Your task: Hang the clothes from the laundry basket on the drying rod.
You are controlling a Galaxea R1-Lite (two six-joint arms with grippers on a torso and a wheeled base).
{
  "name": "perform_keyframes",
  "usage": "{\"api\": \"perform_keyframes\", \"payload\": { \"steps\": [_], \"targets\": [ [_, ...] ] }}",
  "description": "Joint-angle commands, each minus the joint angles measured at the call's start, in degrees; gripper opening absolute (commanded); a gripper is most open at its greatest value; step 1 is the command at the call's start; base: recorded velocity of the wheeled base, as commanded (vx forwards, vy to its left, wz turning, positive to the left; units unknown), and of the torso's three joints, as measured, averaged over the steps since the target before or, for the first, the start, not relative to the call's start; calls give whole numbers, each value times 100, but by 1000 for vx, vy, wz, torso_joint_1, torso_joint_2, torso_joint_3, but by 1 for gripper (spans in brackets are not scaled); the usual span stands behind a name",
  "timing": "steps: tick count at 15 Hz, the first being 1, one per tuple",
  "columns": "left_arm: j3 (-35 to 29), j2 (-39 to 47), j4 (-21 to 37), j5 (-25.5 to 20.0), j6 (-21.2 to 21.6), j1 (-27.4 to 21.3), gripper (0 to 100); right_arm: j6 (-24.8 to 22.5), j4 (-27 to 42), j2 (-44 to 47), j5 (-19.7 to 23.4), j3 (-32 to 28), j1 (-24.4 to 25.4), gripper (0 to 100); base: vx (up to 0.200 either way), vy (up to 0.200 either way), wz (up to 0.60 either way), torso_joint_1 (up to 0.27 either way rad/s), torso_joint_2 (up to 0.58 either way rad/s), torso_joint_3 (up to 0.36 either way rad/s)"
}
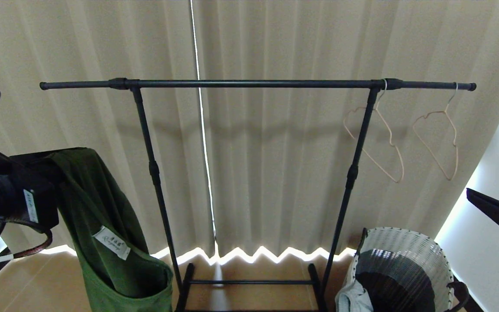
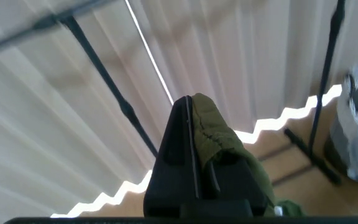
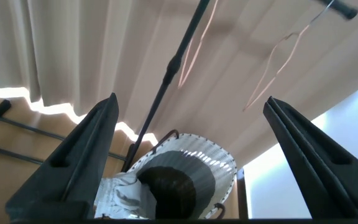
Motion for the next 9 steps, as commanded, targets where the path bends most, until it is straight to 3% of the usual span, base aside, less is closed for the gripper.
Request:
{"api": "perform_keyframes", "payload": {
  "steps": [1,5,9],
  "targets": [
    [21,-12,-102,5,-3,25,0,-4,7,1,1,2,3,100,0,0,0,246,-505,-271],
    [250,-12,-374,5,-3,227,0,-4,-2,-8,1,169,3,100,0,0,0,228,-459,-238],
    [320,-100,-383,-3,6,210,0,-4,7,-8,-16,169,3,100,0,0,0,42,-77,-43]
  ]
}}
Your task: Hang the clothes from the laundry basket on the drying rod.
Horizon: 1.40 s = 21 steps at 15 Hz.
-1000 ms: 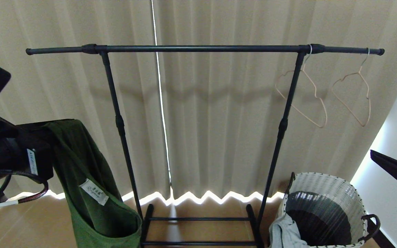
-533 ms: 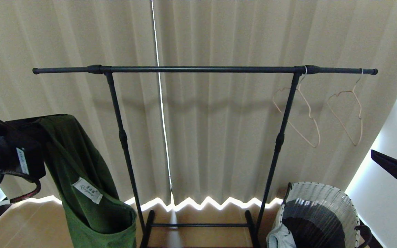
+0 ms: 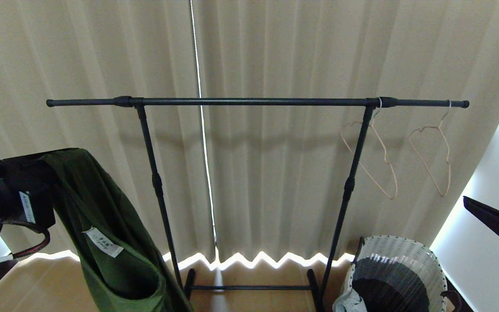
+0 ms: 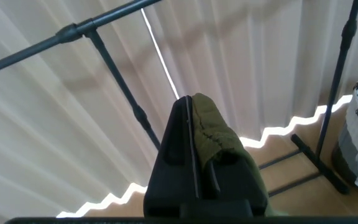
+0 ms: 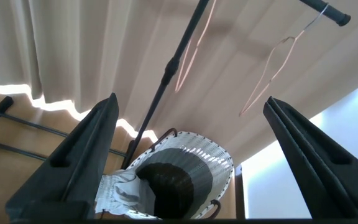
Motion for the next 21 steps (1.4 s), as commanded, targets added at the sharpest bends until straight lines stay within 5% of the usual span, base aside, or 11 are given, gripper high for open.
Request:
{"api": "perform_keyframes", "payload": {
  "steps": [1,6,21],
  "targets": [
    [21,-43,-22,-1,1,-7,0,-1,-2,1,-4,4,3,100,0,0,0,0,0,0],
    [180,-52,-83,-1,1,-7,0,-1,-2,19,-4,13,3,100,0,0,0,0,0,0],
    [224,-87,-92,-1,10,-16,0,7,-11,-17,-22,22,-112,100,0,-173,0,3,2,2]
  ]
}}
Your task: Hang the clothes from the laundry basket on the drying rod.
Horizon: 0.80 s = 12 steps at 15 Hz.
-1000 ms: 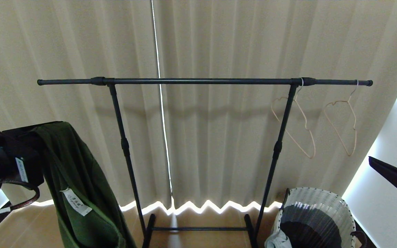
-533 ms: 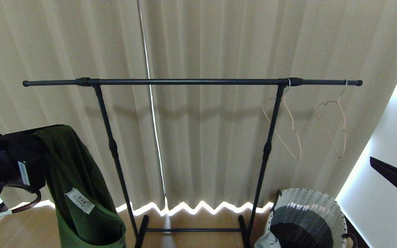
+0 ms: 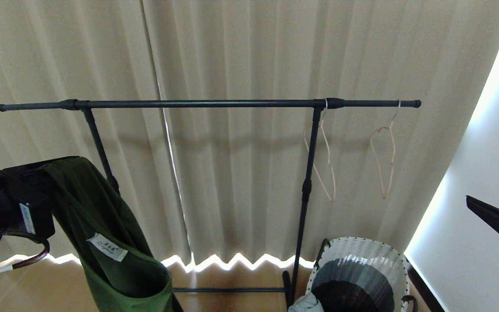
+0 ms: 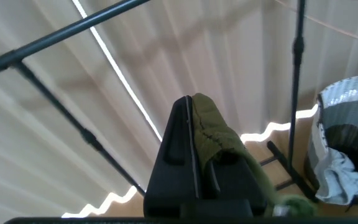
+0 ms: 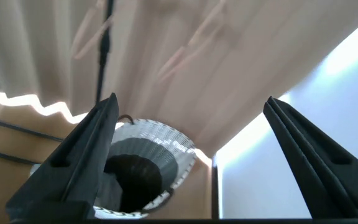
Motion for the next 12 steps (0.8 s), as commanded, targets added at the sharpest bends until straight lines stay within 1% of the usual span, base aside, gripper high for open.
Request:
{"api": "perform_keyframes", "payload": {
  "steps": [1,3,9,12],
  "targets": [
    [0,-24,3,-1,-1,0,0,-10,0,9,-4,2,-106,100,0,0,0,0,0,0],
    [9,-15,3,-1,-10,-9,0,-10,9,27,-4,11,-202,100,0,0,0,0,0,0],
    [-8,11,12,7,-28,9,0,-10,0,106,-12,-24,-211,100,0,0,0,0,0,0],
    [0,2,12,7,-28,0,0,-1,0,132,5,2,-211,100,200,0,0,-2,2,5]
  ]
}}
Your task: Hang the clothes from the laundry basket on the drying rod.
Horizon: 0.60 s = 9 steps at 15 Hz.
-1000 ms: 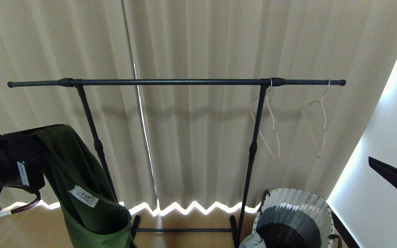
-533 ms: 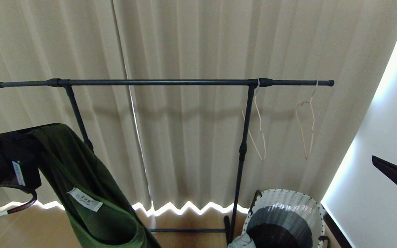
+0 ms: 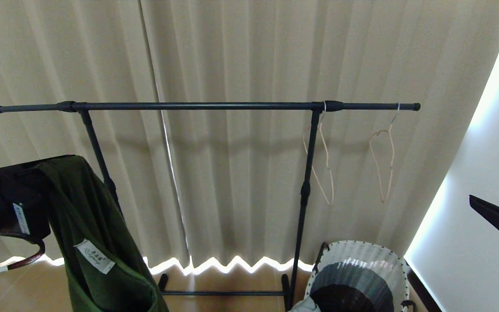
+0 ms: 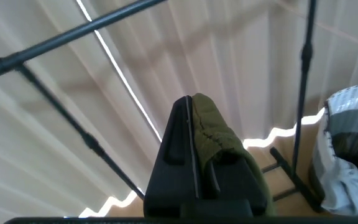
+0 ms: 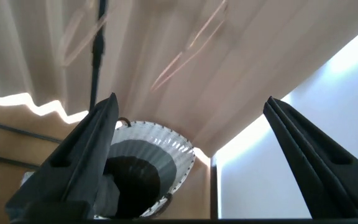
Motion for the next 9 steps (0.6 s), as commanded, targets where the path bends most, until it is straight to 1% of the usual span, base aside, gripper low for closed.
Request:
{"api": "perform_keyframes", "payload": {
  "steps": [1,9],
  "targets": [
    [4,12,5,1,5,-5,0,-1,0,36,0,11,2,100,200,0,0,2,2,12],
    [83,-6,-4,1,23,-5,0,-1,0,27,0,11,-68,100,200,0,0,5,5,1]
  ]
}}
